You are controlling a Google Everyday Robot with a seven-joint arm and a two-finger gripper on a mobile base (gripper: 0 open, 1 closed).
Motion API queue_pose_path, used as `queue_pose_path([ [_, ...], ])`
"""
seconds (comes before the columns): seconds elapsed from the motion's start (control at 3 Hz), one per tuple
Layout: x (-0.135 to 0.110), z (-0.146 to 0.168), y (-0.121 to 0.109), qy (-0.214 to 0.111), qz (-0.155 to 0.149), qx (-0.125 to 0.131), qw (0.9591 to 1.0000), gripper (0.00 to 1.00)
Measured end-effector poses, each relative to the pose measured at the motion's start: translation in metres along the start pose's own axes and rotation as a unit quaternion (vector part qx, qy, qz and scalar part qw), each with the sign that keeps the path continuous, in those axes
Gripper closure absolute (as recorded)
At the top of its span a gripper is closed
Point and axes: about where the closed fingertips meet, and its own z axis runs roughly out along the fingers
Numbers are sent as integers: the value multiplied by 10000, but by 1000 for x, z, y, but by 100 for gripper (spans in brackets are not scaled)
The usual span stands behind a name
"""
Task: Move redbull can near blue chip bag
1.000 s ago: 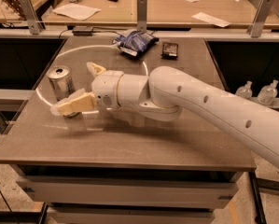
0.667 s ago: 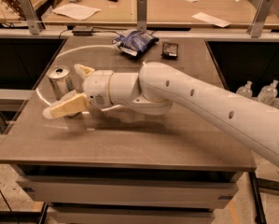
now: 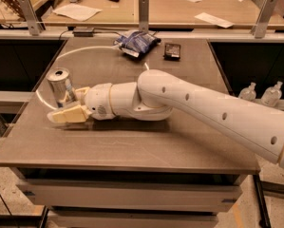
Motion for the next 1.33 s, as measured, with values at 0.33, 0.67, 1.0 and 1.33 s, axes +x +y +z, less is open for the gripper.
queue_pose_path([
  [0.33,11,-7,-6,-26,222,159,9996,65],
  [0.67,1,-33,-8,-145,262,766,9966,87],
  [1.0,-13,-93,-35,-164,276,2062,9780,100],
  [1.33,-14,-153,-64,4,219,3253,9454,100],
])
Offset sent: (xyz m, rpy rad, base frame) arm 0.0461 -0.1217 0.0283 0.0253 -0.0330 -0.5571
